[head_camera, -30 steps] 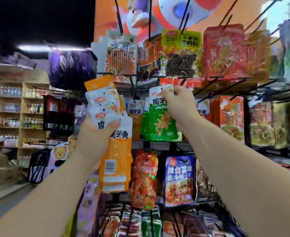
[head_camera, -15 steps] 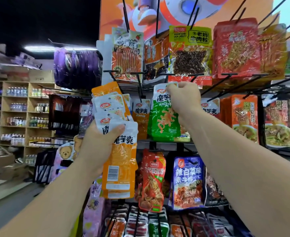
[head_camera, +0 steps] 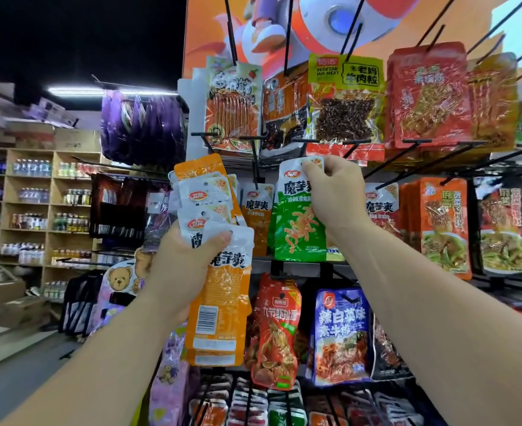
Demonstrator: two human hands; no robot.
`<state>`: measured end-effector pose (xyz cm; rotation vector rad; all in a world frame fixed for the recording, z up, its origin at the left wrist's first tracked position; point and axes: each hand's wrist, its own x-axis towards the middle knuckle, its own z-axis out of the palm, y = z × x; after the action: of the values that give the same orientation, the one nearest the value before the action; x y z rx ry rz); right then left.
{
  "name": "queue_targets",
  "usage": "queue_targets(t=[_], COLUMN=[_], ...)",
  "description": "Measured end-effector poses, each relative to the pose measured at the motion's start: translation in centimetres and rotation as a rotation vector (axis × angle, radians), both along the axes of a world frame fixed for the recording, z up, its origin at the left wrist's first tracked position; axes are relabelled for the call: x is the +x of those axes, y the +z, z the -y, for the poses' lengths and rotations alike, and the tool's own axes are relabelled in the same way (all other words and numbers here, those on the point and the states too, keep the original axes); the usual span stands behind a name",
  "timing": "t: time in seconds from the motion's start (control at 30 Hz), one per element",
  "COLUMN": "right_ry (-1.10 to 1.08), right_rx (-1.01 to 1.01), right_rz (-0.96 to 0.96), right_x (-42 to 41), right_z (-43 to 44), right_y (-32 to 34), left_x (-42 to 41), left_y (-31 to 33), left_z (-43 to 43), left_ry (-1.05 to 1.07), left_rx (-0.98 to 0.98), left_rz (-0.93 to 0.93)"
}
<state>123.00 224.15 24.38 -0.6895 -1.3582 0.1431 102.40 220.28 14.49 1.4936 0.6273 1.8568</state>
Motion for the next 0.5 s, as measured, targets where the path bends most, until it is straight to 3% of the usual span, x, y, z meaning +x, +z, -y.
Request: queue_targets(t=[0.33,0.5], right_ry=[0.012,0.052], right_rx=[-0.093,-0.174], right_rz=[-0.123,-0.077], right_x=[-0.35,-0.42], right_z=[0.1,-0.36], right_y=[1.07,0.75], left_x=[0.07,0.22], left_y=[-0.09,-0.02], left_z=[-0.05,0.07], left_ry=[0.0,0.004], left_rx=[-0.017,-0.021], left_rz=[0.012,0.017])
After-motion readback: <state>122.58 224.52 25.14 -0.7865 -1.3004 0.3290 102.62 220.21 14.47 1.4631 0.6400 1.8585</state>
